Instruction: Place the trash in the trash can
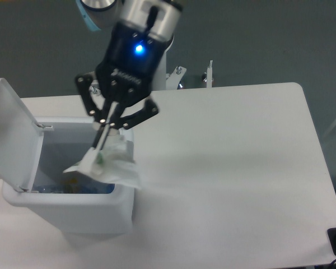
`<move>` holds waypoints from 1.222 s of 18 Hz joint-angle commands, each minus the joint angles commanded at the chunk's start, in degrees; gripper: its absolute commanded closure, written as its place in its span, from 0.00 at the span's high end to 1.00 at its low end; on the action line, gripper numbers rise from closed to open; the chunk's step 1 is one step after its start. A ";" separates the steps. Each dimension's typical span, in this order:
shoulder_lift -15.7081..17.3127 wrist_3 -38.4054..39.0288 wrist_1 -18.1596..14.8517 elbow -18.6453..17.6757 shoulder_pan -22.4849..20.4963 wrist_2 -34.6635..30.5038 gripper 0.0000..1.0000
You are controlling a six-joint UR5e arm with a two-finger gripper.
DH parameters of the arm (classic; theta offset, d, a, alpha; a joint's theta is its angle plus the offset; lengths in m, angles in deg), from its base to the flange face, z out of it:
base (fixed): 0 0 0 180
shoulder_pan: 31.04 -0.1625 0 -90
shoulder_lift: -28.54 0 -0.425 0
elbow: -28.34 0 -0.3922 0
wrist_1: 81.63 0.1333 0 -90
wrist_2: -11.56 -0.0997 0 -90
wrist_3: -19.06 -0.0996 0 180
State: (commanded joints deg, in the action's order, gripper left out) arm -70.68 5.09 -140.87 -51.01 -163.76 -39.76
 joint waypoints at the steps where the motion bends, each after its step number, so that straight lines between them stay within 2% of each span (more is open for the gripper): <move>1: 0.00 -1.83 0.00 -1.05 0.44 -0.70 0.30; 2: 0.00 -3.68 0.00 -1.93 0.62 -1.49 0.41; 3: 0.00 -4.57 0.00 -2.73 0.97 -2.02 0.58; 5: 0.00 -4.84 0.00 -3.96 1.24 -2.03 0.62; 6: 0.00 -5.28 0.00 -4.14 1.32 -2.20 0.76; 7: -0.09 -5.54 0.00 -4.31 1.32 -2.72 0.79; 9: -0.88 -5.89 0.18 -3.70 1.32 -3.17 0.98; 11: -1.49 -6.25 2.36 -3.35 0.10 -3.17 1.00; 14: -3.95 -6.68 6.23 -2.74 -5.34 -3.17 1.00; 18: -8.25 -8.62 6.77 0.86 -11.76 -3.08 1.00; 20: -11.06 -10.54 6.77 2.71 -16.58 -3.08 1.00; 22: -12.91 -14.84 6.59 1.93 -20.02 -3.17 1.00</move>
State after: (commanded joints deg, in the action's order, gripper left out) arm -83.60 -9.75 -134.27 -49.08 -183.78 -42.93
